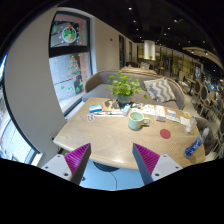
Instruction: Pour water
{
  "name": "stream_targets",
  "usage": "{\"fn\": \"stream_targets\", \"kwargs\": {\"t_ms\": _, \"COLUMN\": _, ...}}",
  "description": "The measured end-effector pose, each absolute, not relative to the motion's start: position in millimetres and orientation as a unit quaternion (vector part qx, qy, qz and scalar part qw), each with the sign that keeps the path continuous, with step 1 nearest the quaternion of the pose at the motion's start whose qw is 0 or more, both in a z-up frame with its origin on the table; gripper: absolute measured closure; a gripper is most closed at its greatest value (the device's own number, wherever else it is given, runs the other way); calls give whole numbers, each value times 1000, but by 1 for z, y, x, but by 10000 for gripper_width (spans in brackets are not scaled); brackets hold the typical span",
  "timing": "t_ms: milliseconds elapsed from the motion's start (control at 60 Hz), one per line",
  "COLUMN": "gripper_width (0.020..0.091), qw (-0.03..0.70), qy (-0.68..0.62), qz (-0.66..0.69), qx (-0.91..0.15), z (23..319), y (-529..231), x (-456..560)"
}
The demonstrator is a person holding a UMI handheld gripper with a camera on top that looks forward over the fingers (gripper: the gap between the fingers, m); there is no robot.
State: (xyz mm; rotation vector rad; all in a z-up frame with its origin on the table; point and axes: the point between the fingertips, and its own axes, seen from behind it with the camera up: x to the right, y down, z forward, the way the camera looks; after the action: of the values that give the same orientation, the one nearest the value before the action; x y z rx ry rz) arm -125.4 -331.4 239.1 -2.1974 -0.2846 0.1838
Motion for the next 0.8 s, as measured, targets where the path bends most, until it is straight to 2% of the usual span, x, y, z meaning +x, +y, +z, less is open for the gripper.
{"fn": "stream_targets", "kwargs": {"t_ms": 100, "gripper_width": 243, "qw": 447, "qy": -94, "qz": 64, "qx": -887, "z": 234, "y": -329, "x": -103}}
{"fn": "stream_targets", "kwargs": {"t_ms": 167, "gripper_width": 245, "qw": 447, "qy": -83, "qz": 58, "qx": -889, "z": 229, "y": -319, "x": -35}}
{"fn": "stream_targets", "kwargs": {"t_ms": 583, "gripper_width": 250, "qw": 460, "qy": 14, "qz": -6, "qx": -888, "z": 136, "y": -281, "x": 272}}
{"fn": "stream_targets", "kwargs": {"t_ms": 800, "gripper_width": 250, "qw": 475, "qy": 57, "qz": 15, "qx": -878, "z": 105, "y": -230, "x": 357}}
